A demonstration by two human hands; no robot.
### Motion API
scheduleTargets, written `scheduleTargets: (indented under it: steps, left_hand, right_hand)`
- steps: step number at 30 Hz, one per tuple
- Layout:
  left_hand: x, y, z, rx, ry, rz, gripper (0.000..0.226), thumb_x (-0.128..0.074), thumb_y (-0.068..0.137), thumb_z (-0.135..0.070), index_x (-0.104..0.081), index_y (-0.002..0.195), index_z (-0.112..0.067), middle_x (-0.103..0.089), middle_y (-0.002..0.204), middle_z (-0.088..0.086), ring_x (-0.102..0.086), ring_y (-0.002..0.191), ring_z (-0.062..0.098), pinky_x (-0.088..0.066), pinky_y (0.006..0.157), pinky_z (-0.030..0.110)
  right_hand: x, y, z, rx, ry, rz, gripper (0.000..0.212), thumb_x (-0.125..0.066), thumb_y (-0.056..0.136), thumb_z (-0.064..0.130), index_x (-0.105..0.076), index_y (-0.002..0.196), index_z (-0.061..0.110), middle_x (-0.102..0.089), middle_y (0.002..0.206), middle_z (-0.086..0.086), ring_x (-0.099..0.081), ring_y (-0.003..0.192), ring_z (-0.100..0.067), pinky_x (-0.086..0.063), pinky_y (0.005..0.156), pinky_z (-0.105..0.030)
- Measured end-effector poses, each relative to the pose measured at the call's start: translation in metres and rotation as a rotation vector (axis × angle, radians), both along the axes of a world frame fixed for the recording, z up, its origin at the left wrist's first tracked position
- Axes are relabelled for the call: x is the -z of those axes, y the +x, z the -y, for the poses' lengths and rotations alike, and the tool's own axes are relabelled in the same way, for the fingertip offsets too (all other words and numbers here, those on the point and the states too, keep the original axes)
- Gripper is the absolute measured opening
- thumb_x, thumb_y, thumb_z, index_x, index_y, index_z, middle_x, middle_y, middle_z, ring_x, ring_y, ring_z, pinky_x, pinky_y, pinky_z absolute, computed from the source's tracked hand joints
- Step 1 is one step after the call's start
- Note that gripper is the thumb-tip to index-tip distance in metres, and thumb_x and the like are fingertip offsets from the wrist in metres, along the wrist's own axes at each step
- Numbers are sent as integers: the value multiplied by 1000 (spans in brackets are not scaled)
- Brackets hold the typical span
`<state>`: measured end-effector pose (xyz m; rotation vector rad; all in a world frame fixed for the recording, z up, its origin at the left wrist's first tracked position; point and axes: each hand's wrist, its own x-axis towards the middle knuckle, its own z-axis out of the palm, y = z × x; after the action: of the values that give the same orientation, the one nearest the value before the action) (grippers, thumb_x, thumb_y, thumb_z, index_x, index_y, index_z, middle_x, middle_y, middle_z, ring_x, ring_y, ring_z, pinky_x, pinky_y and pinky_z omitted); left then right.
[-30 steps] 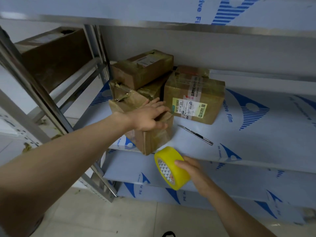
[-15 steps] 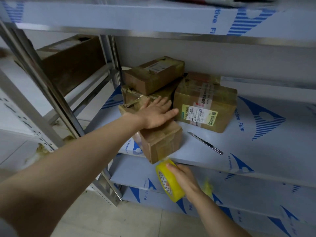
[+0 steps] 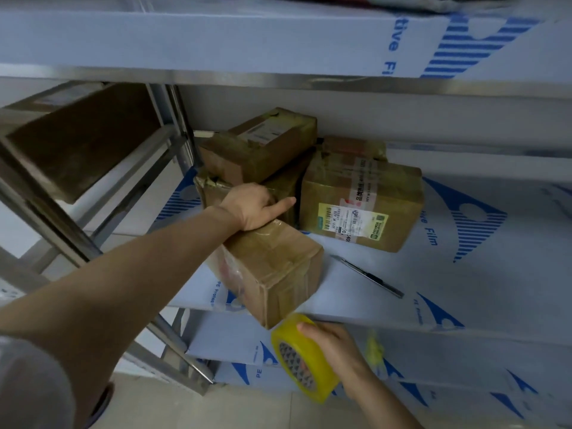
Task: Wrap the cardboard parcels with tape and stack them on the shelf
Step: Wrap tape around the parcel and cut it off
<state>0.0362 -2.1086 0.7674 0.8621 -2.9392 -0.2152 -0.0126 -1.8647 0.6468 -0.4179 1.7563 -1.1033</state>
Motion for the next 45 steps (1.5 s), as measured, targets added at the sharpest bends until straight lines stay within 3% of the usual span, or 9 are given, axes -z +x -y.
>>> scheduleTargets:
  steps: [5,8,13,17,22,30,35,40,45]
  left_hand:
    - [-13,-7,-33,-4,-134,50,72,-11,91,-68,-63,80,-18,-65,96,9,-57,88,22,-43,78,34]
    - [-3,-8,-73,48,20,161,102,6,68,-88,-56,127,-34,-55,133,2,-43,125,24,-23,108,47]
    - [-12,6,-89,66,-118,40,74,-11,86,-72,-39,142,-33,-35,148,2,-16,140,23,7,117,44]
    - [-8,34,-105,4,61,313,126,-32,49,-100,15,147,-37,14,158,-2,24,142,21,22,108,55]
    - [-14,39,-104,20,131,263,101,-65,80,-52,4,151,-30,4,159,-1,15,145,20,6,114,51]
    - [-42,38,-88,71,262,286,95,-73,77,-47,-16,150,-28,-20,153,0,-18,141,22,-21,115,39]
    - [-26,33,-102,115,139,293,93,-70,77,-50,-18,150,-26,-20,154,4,-13,142,24,-18,116,46]
    - [-22,52,-104,123,120,214,96,-65,77,-60,-12,152,-31,-8,158,7,-3,145,24,-13,118,41]
    - [-11,61,-126,49,-157,202,102,-53,73,-76,-5,152,-32,-16,145,14,-21,132,33,-31,107,40]
  right_hand:
    - [0,3,3,21,27,21,13,-72,80,30,-70,70,23,-70,76,7,-65,74,-8,-52,61,-21]
    - [-3,9,6,-28,46,10,12,-71,80,32,-72,75,21,-73,86,-2,-67,83,-16,-54,79,-32]
    - [-11,9,5,-57,54,13,24,-69,81,40,-72,92,19,-71,100,-8,-67,93,-22,-54,89,-40]
    - [-11,9,4,-57,33,-8,17,-69,83,38,-67,86,22,-70,101,-9,-66,94,-23,-54,90,-40]
    - [-22,10,0,-72,37,23,31,-70,84,37,-69,96,8,-70,102,-19,-68,94,-32,-54,89,-47]
    - [-34,-11,-46,-168,-85,-31,42,-70,77,50,-74,89,10,-75,86,-7,-72,79,-20,-57,74,-32]
    - [-8,5,-34,-121,-12,-221,52,-62,87,47,-39,50,19,-44,47,2,-45,44,-8,-34,46,-16]
    - [10,20,0,-148,35,-346,50,-54,88,55,-49,61,13,-51,61,-4,-54,67,-20,-39,63,-29]
    - [15,28,9,-120,76,-350,57,-52,85,63,-62,72,8,-64,74,-8,-62,79,-27,-48,72,-36]
